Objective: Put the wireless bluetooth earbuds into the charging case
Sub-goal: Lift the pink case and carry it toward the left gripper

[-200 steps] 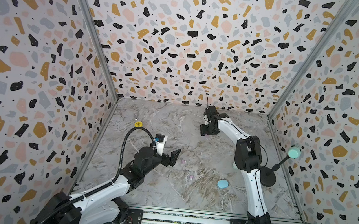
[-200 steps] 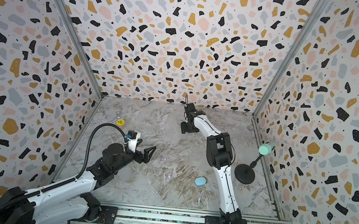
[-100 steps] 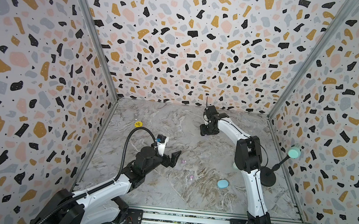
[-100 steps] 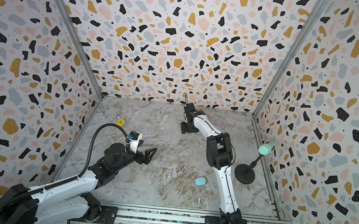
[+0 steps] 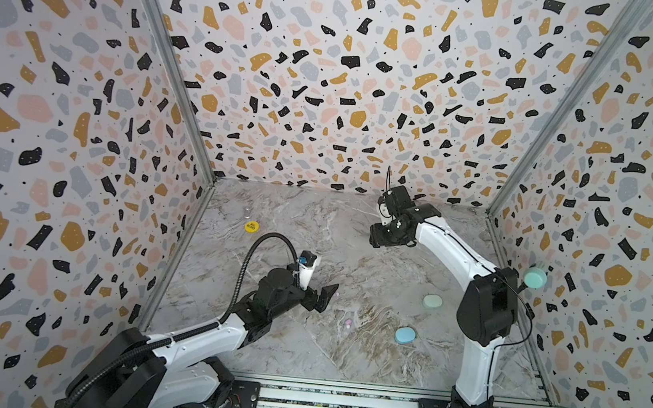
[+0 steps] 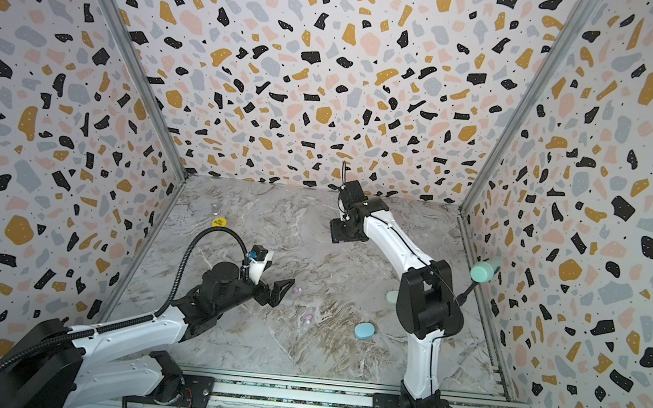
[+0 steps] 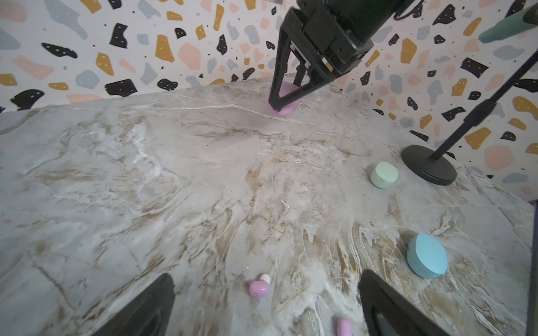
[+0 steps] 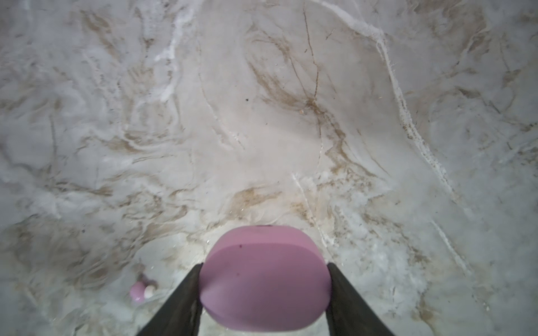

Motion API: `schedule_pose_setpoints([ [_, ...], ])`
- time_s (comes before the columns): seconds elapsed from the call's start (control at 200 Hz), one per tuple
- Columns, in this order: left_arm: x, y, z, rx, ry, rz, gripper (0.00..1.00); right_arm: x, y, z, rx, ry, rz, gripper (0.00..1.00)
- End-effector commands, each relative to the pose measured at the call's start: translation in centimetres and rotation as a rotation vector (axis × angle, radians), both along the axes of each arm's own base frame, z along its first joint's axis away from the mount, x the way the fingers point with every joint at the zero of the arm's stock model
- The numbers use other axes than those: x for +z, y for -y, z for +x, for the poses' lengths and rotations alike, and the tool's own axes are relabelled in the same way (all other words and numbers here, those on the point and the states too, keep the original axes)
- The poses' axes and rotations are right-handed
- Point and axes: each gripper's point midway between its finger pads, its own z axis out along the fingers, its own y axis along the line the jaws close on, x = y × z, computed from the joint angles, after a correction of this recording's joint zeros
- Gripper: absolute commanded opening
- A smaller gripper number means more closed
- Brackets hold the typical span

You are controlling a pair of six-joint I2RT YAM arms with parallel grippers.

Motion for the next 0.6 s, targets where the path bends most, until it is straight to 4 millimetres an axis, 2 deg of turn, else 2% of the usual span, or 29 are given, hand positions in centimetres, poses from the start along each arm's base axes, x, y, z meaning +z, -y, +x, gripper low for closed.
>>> schedule_pose_setpoints([
  [0.0, 3.5, 2.0, 0.3, -0.059, 0.133, -0.034, 1.0, 2.2, -0.3, -3.7, 0.006, -0.043, 0.051, 0.58],
  [0.295, 5.7, 4.9, -0.9, -0.174, 0.275, -0.053, 1.0, 6.5, -0.8, -11.0, 0.025, -0.092, 0.159, 0.58],
  [0.596, 8.0, 7.7, -2.0, -0.29, 0.4, -0.115, 1.0, 7.6, -1.8, -16.3, 0.055, -0.146, 0.221, 0.58],
])
